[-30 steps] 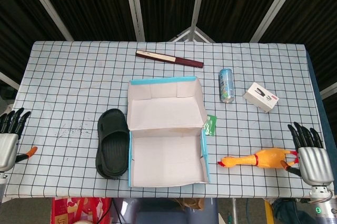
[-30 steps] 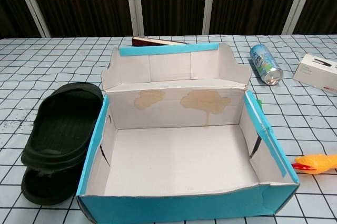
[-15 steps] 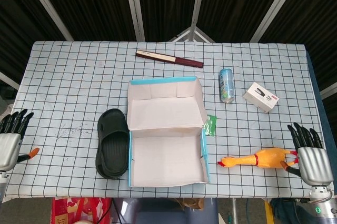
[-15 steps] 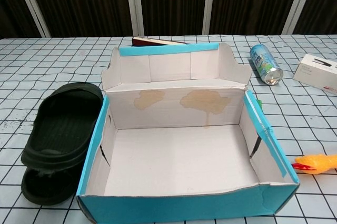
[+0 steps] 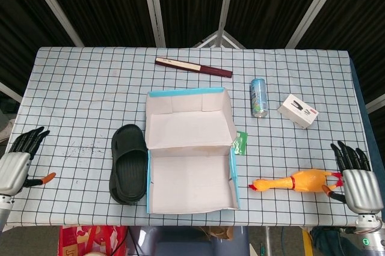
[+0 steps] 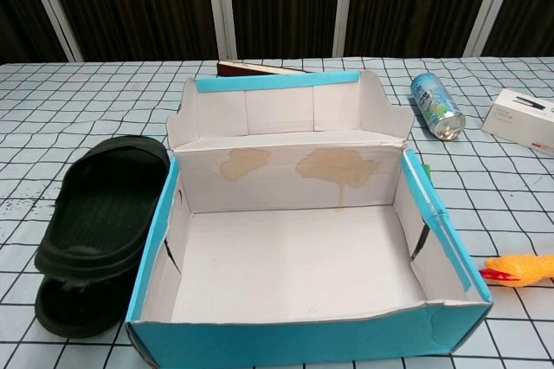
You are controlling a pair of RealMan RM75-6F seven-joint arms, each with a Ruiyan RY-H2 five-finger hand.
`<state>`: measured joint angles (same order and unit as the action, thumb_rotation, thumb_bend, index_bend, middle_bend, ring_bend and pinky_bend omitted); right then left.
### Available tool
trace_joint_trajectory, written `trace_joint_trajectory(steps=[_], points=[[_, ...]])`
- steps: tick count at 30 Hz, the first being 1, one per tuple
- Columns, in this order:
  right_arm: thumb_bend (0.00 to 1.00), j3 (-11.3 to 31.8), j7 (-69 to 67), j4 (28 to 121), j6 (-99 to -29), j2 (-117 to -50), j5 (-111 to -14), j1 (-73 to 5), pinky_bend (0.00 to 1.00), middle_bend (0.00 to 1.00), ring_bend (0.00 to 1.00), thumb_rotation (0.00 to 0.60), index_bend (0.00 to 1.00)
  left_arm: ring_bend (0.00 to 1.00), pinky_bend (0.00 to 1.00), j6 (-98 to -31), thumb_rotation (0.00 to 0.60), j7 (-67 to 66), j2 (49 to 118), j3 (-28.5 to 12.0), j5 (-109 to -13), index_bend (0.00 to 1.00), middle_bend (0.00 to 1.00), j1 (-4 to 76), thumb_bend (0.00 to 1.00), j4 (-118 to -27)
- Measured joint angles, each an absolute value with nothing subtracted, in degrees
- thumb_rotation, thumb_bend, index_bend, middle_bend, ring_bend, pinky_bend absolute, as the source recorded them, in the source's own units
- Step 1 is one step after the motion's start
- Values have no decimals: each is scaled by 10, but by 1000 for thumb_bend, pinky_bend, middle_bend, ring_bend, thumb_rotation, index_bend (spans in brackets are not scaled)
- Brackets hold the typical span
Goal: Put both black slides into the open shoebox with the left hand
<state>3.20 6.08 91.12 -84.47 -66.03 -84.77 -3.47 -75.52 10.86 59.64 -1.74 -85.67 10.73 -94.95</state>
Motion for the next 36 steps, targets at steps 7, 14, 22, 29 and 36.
trace_joint_trajectory(steps=[7, 14, 22, 29, 36], points=[[162, 32, 63, 914, -843, -660, -846, -35, 67, 53, 92, 600, 0, 0, 0, -562, 600, 210, 459, -17, -853, 10, 53, 195, 65, -1039], [162, 31, 67, 916, -831, -659, -841, -39, 67, 52, 92, 600, 0, 0, 0, -339, 600, 248, 329, -38, -797, 25, 68, 321, 59, -1106], [163, 30, 68, 918, -830, -658, -841, -39, 67, 52, 91, 600, 0, 0, 10, -130, 600, 249, 259, -87, -655, 75, 109, 482, 64, -1135], [162, 28, 66, 922, -827, -655, -842, -39, 67, 52, 92, 600, 0, 0, 19, -103, 600, 246, 290, -83, -555, 99, 121, 549, 68, -1109], [162, 29, 66, 922, -824, -654, -838, -40, 67, 52, 92, 600, 0, 0, 19, -108, 600, 208, 344, -14, -488, 88, 122, 620, 69, -1071]])
